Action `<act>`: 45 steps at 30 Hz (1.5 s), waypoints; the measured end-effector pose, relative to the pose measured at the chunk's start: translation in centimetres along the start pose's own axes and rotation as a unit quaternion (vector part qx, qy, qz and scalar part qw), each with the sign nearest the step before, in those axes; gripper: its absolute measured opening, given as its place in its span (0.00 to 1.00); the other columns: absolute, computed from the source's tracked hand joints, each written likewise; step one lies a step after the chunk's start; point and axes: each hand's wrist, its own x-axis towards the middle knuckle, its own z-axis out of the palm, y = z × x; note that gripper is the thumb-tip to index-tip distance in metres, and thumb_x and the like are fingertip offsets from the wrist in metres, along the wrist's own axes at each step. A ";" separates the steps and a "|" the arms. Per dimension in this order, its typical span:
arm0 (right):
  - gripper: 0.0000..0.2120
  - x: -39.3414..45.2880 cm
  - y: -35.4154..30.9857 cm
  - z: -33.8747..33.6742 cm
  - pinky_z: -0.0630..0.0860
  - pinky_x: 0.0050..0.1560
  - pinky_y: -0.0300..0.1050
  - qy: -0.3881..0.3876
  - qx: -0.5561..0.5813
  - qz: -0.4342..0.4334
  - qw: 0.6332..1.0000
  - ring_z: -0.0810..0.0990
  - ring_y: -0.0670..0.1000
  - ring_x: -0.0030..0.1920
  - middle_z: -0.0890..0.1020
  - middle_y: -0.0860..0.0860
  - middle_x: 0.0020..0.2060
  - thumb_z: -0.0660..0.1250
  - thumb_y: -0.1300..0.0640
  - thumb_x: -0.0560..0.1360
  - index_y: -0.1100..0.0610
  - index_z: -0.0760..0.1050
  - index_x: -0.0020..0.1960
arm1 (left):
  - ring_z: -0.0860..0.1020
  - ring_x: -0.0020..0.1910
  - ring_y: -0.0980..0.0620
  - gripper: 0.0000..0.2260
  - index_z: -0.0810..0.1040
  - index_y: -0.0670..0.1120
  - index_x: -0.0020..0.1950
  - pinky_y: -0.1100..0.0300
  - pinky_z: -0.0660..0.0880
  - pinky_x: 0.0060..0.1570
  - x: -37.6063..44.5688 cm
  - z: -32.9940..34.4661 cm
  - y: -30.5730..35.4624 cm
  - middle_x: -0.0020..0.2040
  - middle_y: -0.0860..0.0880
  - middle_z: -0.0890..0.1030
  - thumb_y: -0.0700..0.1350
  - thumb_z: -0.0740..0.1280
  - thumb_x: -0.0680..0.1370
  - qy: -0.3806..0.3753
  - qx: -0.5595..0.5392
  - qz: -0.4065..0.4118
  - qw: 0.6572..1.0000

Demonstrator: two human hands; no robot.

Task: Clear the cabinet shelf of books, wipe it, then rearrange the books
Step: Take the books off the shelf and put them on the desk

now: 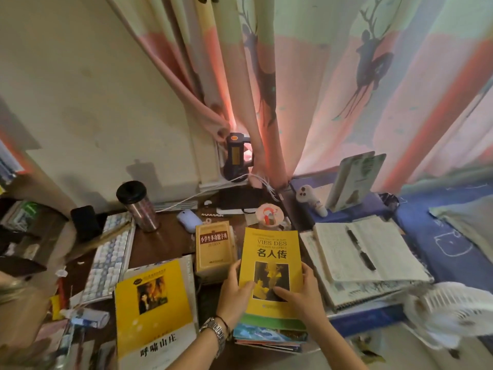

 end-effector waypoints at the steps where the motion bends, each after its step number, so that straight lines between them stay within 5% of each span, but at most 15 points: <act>1: 0.40 -0.1 0.3 0.0 0.71 0.65 0.55 0.002 -0.010 0.003 1.000 0.73 0.53 0.63 0.73 0.50 0.61 0.80 0.57 0.63 0.50 0.62 0.68 | 0.77 0.48 0.61 0.22 0.63 0.53 0.71 0.72 0.72 0.37 0.0 0.2 -0.3 0.53 0.59 0.78 0.40 0.63 0.79 -0.001 0.004 -0.003 1.000; 5: 0.42 -0.3 0.6 0.0 0.66 0.65 0.48 0.003 -0.047 0.013 0.999 0.69 0.50 0.58 0.67 0.54 0.62 0.79 0.58 0.65 0.54 0.60 0.72 | 0.76 0.48 0.64 0.23 0.62 0.53 0.72 0.76 0.70 0.35 0.1 0.2 -0.8 0.52 0.62 0.76 0.40 0.63 0.79 -0.005 0.023 0.007 1.000; 10: 0.41 0.0 0.9 -0.2 0.64 0.68 0.53 0.014 -0.136 0.025 0.990 0.63 0.55 0.66 0.66 0.54 0.63 0.77 0.49 0.67 0.52 0.61 0.74 | 0.78 0.45 0.62 0.25 0.62 0.51 0.74 0.74 0.74 0.36 0.3 -0.4 -1.8 0.53 0.59 0.79 0.40 0.64 0.78 -0.013 0.075 0.013 0.997; 14: 0.40 0.0 1.1 -0.6 0.64 0.68 0.52 -0.016 -0.122 0.031 0.992 0.63 0.54 0.66 0.66 0.54 0.62 0.77 0.51 0.67 0.53 0.61 0.73 | 0.80 0.47 0.56 0.26 0.60 0.51 0.74 0.63 0.78 0.45 0.6 -1.0 -1.4 0.52 0.58 0.78 0.42 0.64 0.78 -0.039 0.127 0.015 0.991; 20: 0.31 -0.4 -0.8 -1.3 0.70 0.65 0.47 0.034 -0.252 -0.100 0.962 0.69 0.52 0.64 0.68 0.53 0.66 0.71 0.53 0.74 0.54 0.62 0.73 | 0.76 0.59 0.53 0.19 0.70 0.50 0.68 0.56 0.76 0.56 1.0 -3.8 -0.1 0.63 0.52 0.76 0.47 0.64 0.77 -0.049 0.348 0.042 0.935; 27: 0.26 0.0 -8.3 0.2 0.73 0.62 0.43 -0.033 -0.296 -0.221 0.929 0.71 0.48 0.66 0.68 0.47 0.71 0.67 0.51 0.77 0.47 0.63 0.72 | 0.78 0.54 0.52 0.12 0.77 0.52 0.61 0.60 0.75 0.46 -0.9 -10.6 3.6 0.57 0.52 0.80 0.51 0.61 0.79 0.055 0.421 0.096 0.900; 32: 0.22 0.1 -16.6 3.3 0.74 0.59 0.41 -0.097 -0.265 -0.300 0.911 0.72 0.47 0.63 0.71 0.45 0.67 0.66 0.51 0.77 0.46 0.65 0.69 | 0.78 0.54 0.57 0.11 0.77 0.52 0.60 0.62 0.75 0.52 -3.6 -18.0 8.1 0.57 0.55 0.80 0.48 0.63 0.79 0.151 0.401 0.130 0.894; 45: 0.23 -5.8 -38.6 11.0 0.73 0.56 0.44 -0.177 -0.211 -0.551 0.788 0.76 0.48 0.55 0.75 0.46 0.58 0.66 0.49 0.77 0.49 0.65 0.69 | 0.78 0.52 0.58 0.10 0.78 0.55 0.58 0.58 0.76 0.52 -15.6 -34.5 20.3 0.55 0.57 0.80 0.52 0.62 0.79 0.349 0.451 0.173 0.803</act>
